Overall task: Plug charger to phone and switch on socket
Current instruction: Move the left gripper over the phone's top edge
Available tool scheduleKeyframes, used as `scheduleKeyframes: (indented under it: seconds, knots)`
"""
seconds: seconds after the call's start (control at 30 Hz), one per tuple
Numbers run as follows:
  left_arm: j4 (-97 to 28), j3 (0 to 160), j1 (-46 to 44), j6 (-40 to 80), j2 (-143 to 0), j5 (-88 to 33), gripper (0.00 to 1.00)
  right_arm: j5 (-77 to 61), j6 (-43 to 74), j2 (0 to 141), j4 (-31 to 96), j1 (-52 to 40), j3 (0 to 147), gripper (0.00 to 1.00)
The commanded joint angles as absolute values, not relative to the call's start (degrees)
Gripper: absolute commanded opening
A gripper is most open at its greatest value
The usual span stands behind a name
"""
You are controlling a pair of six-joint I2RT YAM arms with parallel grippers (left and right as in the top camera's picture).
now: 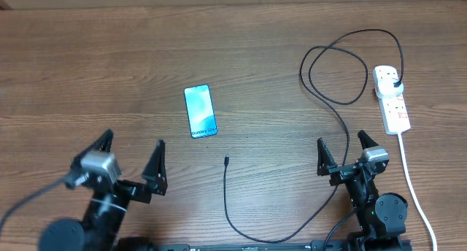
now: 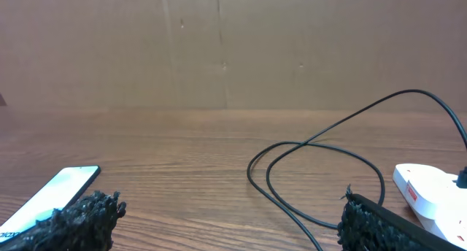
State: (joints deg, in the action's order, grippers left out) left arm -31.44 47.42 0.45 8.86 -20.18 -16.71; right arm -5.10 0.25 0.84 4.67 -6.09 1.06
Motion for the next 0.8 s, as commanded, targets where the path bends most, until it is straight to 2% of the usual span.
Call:
scheduleKeyframes:
  seconds: [0.0, 0.37, 0.6, 0.77]
  knots:
    - [-37.36, 58.92, 0.19, 8.91, -30.72, -22.72, 1.00, -4.62, 0.12, 0.14, 4.43, -6.37, 0.45, 1.00]
    - [-75.18, 102.78, 0.16, 4.01, -70.24, -25.34, 1.00, -4.62, 0.12, 0.14, 4.45, -6.37, 0.45, 1.00]
    - [-85.34, 106.45, 0.16, 6.90, -83.13, -30.76, 1.00, -4.62, 0.14, 0.14, 4.43, -6.37, 0.45, 1.00]
    - [-87.39, 106.45, 0.16, 6.90, -90.85, -36.05, 1.00, -4.62, 0.12, 0.14, 4.43, -6.37, 0.45, 1.00]
